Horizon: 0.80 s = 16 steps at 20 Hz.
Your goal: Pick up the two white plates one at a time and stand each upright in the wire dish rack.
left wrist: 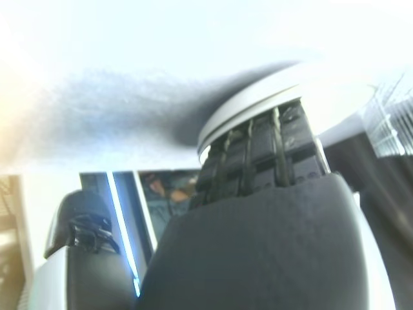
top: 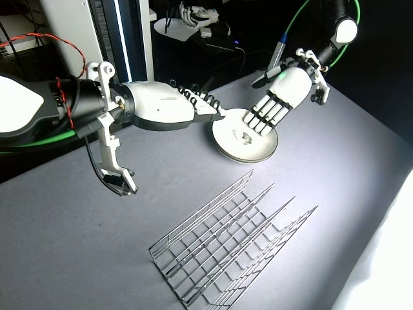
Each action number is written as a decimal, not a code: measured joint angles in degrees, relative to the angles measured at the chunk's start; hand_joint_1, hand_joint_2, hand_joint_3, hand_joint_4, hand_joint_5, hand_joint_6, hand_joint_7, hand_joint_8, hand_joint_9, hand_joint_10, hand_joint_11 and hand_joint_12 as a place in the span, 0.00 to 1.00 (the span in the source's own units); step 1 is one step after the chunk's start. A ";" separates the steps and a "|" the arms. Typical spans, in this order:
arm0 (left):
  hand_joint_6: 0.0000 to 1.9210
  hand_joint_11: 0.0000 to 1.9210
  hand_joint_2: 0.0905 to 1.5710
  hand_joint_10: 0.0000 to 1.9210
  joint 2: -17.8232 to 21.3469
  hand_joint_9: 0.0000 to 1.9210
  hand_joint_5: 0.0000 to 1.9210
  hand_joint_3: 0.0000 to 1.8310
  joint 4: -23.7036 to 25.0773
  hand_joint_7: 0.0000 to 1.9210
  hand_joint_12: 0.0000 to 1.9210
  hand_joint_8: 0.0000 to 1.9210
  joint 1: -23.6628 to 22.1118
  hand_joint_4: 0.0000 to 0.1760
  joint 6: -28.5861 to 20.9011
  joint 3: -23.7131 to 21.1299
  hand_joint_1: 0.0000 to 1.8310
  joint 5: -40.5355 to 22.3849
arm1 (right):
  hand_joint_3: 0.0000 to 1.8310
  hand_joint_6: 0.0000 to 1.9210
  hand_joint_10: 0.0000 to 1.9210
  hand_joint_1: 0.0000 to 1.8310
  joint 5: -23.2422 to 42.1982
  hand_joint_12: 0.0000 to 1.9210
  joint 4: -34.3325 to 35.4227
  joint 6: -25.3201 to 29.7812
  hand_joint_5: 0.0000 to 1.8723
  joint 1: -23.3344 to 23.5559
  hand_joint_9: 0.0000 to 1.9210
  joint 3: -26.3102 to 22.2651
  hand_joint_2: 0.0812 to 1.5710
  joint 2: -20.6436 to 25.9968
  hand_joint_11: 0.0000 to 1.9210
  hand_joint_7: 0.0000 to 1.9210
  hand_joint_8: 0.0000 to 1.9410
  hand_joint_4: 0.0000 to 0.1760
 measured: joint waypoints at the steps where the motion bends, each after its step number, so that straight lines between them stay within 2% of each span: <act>1: 0.00 0.00 0.65 0.00 -0.02 0.00 0.00 0.00 0.13 0.00 0.00 0.00 0.00 0.00 0.07 0.00 0.00 -0.02 | 0.00 0.00 0.00 0.00 -0.11 0.00 0.00 0.00 0.00 0.00 0.00 0.02 0.77 -0.22 0.00 0.00 0.00 0.00; 11: 0.00 0.00 0.65 0.00 -0.50 0.00 0.00 0.00 0.85 0.00 0.00 0.00 0.76 0.00 1.03 0.35 0.00 -0.20 | 0.00 0.00 0.00 0.00 -1.49 0.00 0.04 0.02 0.00 0.00 0.00 0.04 0.76 -1.18 0.00 0.00 0.00 0.00; 16: 0.00 0.00 0.66 0.00 -2.36 0.00 0.00 0.00 1.18 0.00 0.00 0.00 -0.35 0.00 -0.81 -0.07 0.00 0.85 | 0.00 0.00 0.00 0.02 -1.53 0.00 0.02 0.02 0.00 0.00 0.00 0.70 0.77 -1.18 0.00 0.00 0.00 0.00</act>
